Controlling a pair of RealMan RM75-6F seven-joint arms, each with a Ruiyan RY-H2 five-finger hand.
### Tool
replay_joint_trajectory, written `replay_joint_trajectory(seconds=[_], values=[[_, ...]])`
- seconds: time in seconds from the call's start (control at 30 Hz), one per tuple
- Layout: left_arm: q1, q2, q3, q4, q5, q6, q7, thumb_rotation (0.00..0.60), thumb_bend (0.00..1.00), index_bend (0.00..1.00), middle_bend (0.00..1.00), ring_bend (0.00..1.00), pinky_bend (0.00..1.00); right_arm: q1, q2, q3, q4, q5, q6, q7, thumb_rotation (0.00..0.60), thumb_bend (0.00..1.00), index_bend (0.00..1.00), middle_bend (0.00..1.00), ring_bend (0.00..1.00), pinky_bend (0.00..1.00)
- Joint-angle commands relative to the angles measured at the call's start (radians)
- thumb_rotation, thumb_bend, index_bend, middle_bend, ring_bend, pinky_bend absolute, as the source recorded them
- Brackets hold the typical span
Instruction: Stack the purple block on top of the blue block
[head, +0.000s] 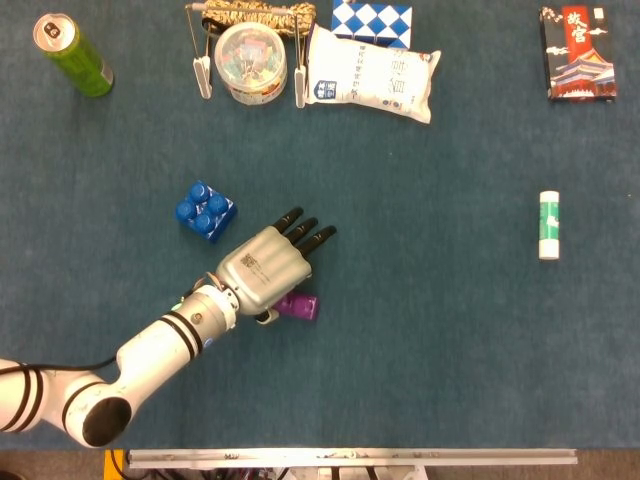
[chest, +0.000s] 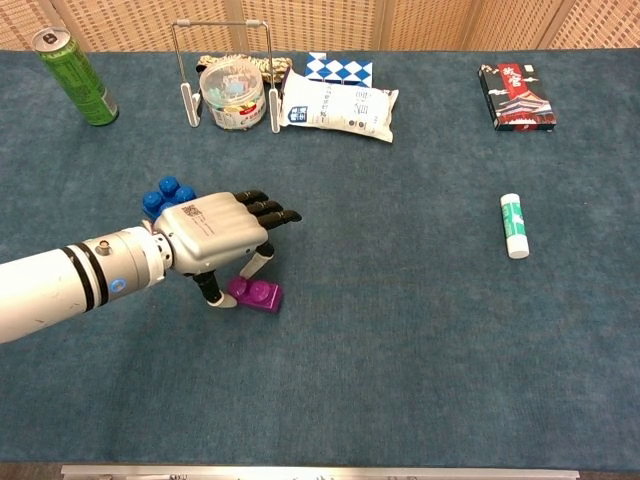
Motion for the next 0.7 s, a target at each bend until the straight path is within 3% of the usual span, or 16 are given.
replay_joint_trajectory(seconds=[0.03, 0.3, 0.7], values=[[0.000, 0.008, 0.001, -0.010, 0.000, 0.006, 0.008, 0.600, 0.19, 0.57, 0.00, 0.00, 0.03, 0.001, -0.001, 0.000, 0.000, 0.001, -0.001, -0.002, 0.600, 0.00, 0.30, 0.28, 0.15, 0.24], [0.000, 0.061, 0.000, -0.047, -0.014, 0.043, 0.049, 0.600, 0.19, 0.57, 0.00, 0.00, 0.03, 0.001, -0.001, 0.000, 0.000, 0.003, -0.002, 0.000, 0.600, 0.00, 0.30, 0.28, 0.15, 0.24], [0.008, 0.227, -0.001, -0.148, -0.005, 0.120, 0.106, 0.600, 0.19, 0.57, 0.00, 0.00, 0.03, 0.012, -0.007, -0.001, 0.000, 0.011, -0.020, -0.019, 0.600, 0.00, 0.30, 0.28, 0.15, 0.24]])
